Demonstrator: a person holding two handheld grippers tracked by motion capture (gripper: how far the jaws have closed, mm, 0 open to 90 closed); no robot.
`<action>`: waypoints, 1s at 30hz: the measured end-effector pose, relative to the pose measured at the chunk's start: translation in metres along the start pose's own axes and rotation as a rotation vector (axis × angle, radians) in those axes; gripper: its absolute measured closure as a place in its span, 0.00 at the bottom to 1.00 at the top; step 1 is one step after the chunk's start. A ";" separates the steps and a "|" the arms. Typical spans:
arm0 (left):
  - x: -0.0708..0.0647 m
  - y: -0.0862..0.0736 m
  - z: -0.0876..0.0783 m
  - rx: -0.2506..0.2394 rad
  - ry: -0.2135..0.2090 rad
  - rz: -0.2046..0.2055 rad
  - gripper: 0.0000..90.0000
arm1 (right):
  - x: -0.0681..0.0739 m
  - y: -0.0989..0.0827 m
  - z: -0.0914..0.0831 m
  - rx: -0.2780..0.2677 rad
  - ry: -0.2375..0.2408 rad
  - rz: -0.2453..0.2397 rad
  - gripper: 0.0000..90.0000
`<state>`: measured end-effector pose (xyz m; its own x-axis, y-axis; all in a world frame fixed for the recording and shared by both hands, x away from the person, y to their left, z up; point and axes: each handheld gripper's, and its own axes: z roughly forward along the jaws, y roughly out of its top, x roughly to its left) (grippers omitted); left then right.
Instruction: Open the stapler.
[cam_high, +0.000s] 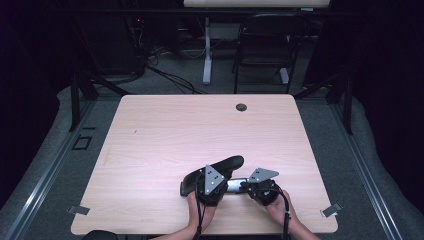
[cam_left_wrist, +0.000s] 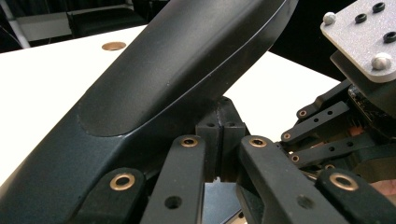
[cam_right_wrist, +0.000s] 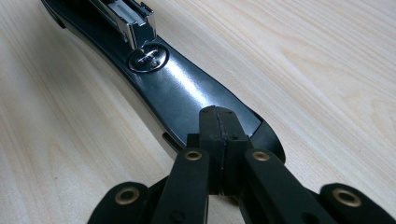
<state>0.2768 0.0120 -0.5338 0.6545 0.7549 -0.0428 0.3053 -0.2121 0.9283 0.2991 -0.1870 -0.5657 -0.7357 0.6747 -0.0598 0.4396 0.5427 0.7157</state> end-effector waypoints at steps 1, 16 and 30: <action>0.000 0.000 0.000 0.001 0.000 0.000 1.00 | 0.000 0.000 0.000 0.002 -0.003 0.004 1.00; 0.007 0.007 -0.011 -0.025 0.000 -0.024 1.00 | 0.000 0.000 0.000 0.006 0.003 0.006 1.00; 0.011 0.010 -0.018 -0.049 0.005 -0.030 1.00 | -0.002 0.001 0.000 0.015 0.014 0.018 1.00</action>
<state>0.2749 0.0297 -0.5184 0.6424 0.7633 -0.0691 0.2900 -0.1586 0.9438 0.3006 -0.1876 -0.5644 -0.7346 0.6774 -0.0376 0.4602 0.5383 0.7060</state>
